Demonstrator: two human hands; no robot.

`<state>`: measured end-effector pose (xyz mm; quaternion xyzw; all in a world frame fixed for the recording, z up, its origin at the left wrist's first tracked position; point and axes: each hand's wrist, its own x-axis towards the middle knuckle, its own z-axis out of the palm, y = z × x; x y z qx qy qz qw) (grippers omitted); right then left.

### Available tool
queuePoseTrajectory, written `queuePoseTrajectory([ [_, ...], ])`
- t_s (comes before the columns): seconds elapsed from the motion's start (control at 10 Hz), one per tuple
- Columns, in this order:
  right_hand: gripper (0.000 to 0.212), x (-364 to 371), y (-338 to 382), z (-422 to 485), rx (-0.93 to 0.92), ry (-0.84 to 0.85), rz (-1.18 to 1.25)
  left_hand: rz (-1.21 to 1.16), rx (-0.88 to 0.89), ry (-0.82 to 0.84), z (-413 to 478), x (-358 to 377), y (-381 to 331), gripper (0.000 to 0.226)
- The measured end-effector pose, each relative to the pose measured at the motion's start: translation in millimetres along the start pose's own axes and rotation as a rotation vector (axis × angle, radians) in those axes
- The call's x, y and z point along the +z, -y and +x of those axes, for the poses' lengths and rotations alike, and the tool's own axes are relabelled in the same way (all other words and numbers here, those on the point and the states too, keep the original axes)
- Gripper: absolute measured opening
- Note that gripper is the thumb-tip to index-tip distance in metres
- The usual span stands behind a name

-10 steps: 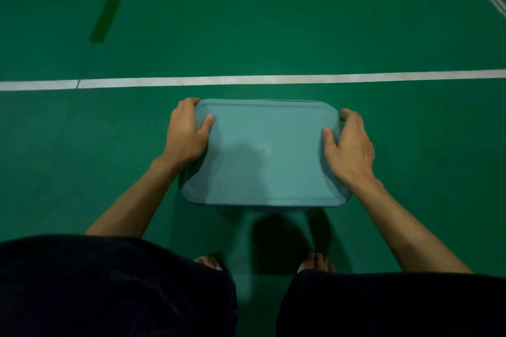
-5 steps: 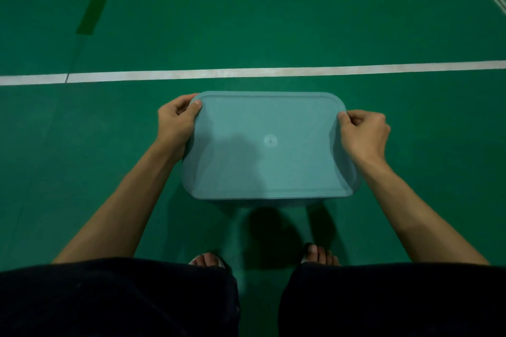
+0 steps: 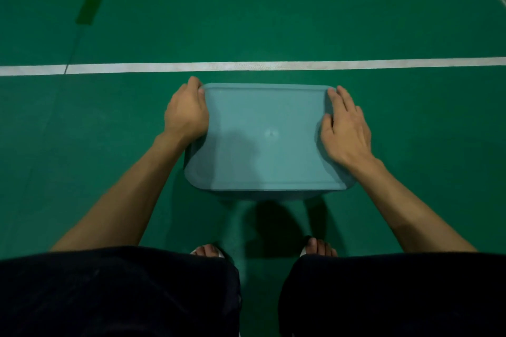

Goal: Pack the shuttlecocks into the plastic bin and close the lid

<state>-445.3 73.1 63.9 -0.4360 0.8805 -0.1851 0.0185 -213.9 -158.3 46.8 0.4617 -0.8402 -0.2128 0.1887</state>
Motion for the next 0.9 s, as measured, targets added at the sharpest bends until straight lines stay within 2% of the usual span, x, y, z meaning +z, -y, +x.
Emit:
queuePoseTrajectory([
  [0.1,0.058,-2,-3,10,-0.006,0.008,-0.023,0.062,0.001,0.044,8,2,4,0.023],
  [0.2,0.057,3,0,12,-0.031,0.009,-0.141,0.086,0.043,0.000,2,2,-1,0.031],
  [0.3,0.065,2,3,12,-0.029,0.076,-0.196,0.304,0.154,-0.025,-8,-3,-16,0.048],
  [0.4,0.073,2,9,-3,-0.069,0.141,-0.218,0.367,0.244,0.021,-40,3,-33,0.066],
  [0.5,0.075,6,16,-22,-0.106,0.188,-0.291,0.432,0.267,0.142,-76,18,-43,0.073],
  [0.7,0.078,-4,22,-17,-0.077,0.267,-0.304,0.445,0.211,0.249,-76,9,-49,0.080],
  [0.8,0.081,-22,29,-16,-0.063,0.349,-0.272,0.444,0.186,0.400,-65,-14,-58,0.084],
  [0.9,0.075,-41,33,-20,-0.094,0.385,-0.198,0.320,0.185,0.485,-60,-44,-66,0.100],
])
